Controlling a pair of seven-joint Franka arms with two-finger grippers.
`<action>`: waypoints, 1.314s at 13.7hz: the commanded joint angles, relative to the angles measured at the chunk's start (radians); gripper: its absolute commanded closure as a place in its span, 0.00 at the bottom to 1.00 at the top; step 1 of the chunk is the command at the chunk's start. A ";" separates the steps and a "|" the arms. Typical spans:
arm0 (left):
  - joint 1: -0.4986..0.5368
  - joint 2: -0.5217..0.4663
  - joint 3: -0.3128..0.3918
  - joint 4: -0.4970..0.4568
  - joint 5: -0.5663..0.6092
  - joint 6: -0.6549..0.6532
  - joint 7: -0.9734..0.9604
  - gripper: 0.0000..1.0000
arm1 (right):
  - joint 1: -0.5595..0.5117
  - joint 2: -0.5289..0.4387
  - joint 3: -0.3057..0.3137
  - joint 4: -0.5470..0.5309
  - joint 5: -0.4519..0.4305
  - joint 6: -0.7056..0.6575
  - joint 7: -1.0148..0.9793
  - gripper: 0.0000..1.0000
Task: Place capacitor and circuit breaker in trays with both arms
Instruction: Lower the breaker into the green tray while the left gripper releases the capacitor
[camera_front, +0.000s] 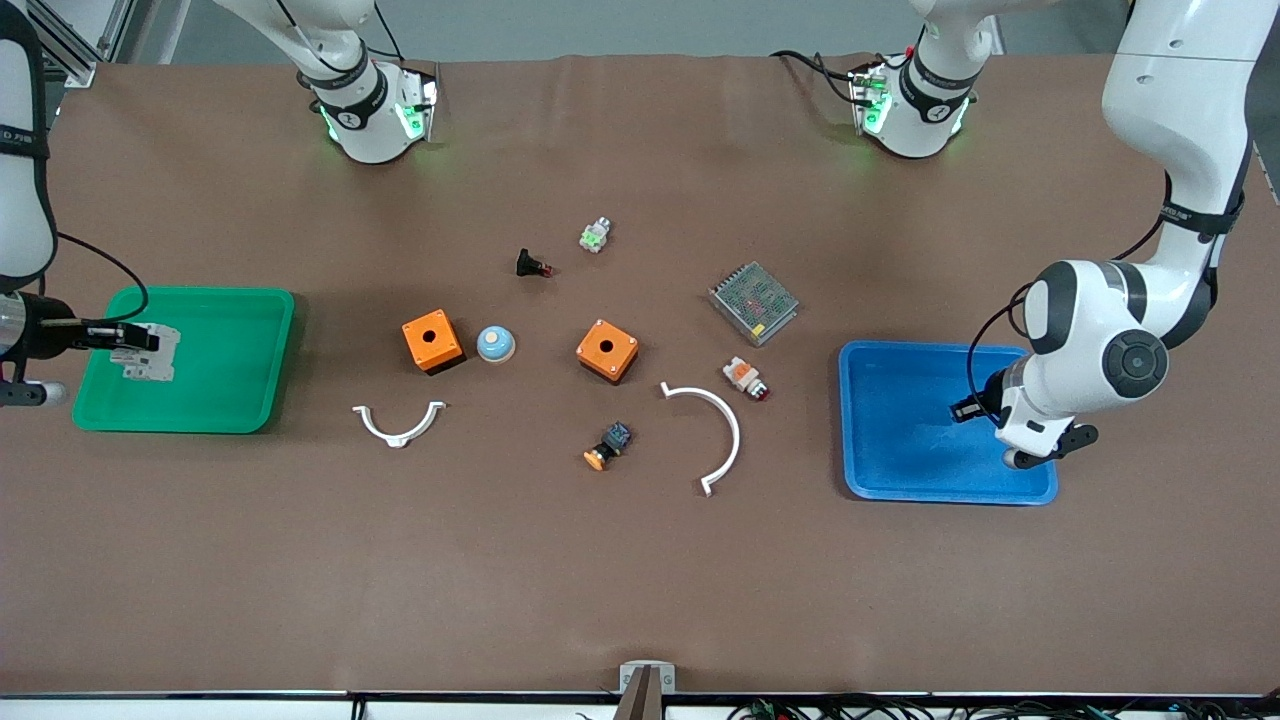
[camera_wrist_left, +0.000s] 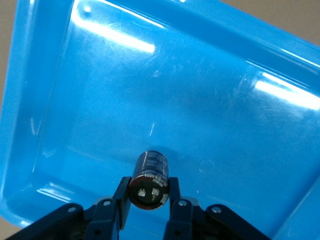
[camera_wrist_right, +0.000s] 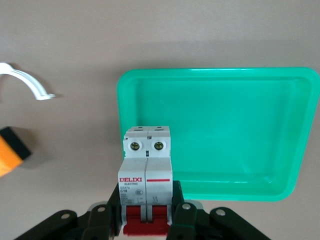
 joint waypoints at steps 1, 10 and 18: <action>0.013 0.010 -0.012 0.000 0.014 0.025 0.039 0.73 | -0.061 -0.017 0.023 -0.110 -0.028 0.129 -0.073 0.79; 0.014 -0.126 -0.014 0.121 0.013 -0.093 0.160 0.00 | -0.122 0.076 0.009 -0.245 -0.065 0.439 -0.191 0.78; 0.007 -0.288 -0.020 0.513 0.019 -0.609 0.280 0.00 | -0.159 0.102 0.009 -0.340 -0.051 0.569 -0.179 0.78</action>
